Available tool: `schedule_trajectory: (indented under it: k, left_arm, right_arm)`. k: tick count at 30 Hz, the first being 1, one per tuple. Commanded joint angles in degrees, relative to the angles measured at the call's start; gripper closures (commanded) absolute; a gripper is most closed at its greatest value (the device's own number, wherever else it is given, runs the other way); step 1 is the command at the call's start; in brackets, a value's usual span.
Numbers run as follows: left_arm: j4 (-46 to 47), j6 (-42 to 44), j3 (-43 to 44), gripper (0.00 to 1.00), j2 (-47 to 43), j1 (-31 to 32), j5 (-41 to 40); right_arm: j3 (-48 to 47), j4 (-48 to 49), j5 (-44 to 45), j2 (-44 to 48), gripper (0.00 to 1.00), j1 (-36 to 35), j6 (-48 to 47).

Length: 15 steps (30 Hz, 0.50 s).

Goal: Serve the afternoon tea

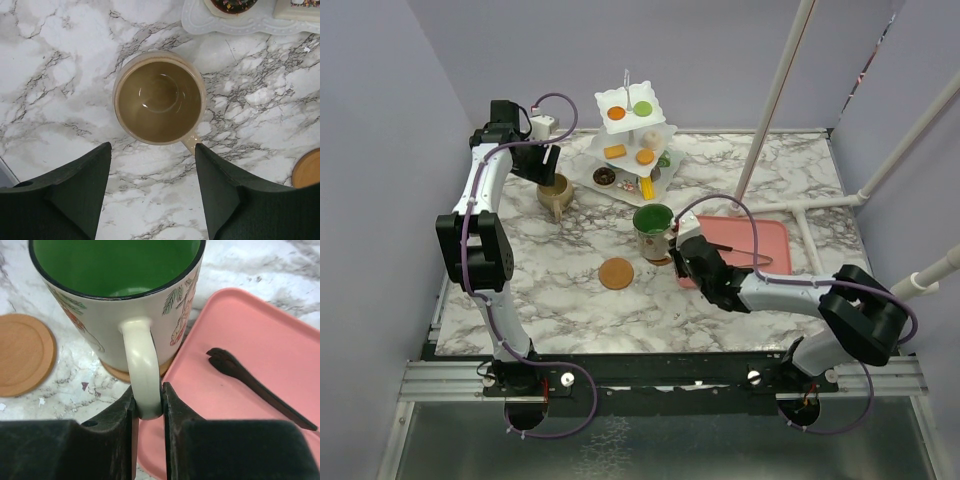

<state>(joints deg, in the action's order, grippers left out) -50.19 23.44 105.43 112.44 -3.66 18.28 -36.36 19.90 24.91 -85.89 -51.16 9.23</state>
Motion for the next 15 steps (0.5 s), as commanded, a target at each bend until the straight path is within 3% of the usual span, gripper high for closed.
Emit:
schedule_trajectory:
  k: [1, 6, 15]
  left_arm:
    - [0.4, 0.6, 1.6, 0.31, 1.3, -0.5, -1.3]
    - [0.4, 0.6, 0.6, 0.31, 1.0, -0.5, -1.1]
    - [1.2, 1.1, -0.9, 0.32, 0.6, -0.7, -1.9]
  right_arm:
    - [-1.2, 7.0, 4.8, 7.0, 0.99, -0.1, -1.0]
    - [0.4, 6.1, 4.8, 10.0, 0.99, -0.3, 0.3]
    - [4.9, 4.6, 4.3, 6.5, 0.99, -2.7, 4.6]
